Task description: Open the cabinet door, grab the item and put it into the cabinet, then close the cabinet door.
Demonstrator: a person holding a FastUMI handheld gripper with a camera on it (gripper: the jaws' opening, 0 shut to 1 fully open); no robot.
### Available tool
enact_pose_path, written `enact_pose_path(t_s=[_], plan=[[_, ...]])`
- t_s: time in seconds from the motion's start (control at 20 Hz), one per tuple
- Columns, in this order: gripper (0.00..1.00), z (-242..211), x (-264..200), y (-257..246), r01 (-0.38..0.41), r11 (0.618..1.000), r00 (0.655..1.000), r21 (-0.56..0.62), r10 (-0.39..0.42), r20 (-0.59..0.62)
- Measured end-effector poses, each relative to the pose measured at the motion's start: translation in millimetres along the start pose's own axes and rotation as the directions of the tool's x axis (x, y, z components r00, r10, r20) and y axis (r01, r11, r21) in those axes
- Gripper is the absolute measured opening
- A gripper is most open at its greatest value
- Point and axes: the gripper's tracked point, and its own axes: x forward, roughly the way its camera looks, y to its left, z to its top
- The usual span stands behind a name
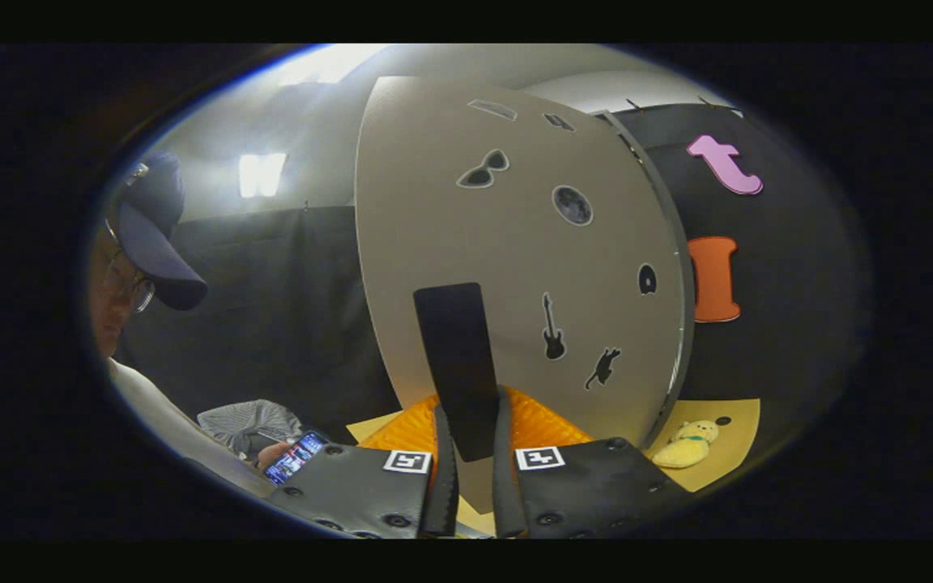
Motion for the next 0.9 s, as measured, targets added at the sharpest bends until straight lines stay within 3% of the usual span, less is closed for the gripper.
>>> enact_pose_path(t_s=[0.45,0.9], plan=[[0.24,4,-10,-12,0.032,0.999,0.999,0.0,-0.032,0.011],[0.24,3,-17,-18,0.003,1.0,1.0,-0.022,-0.003,0.007]])
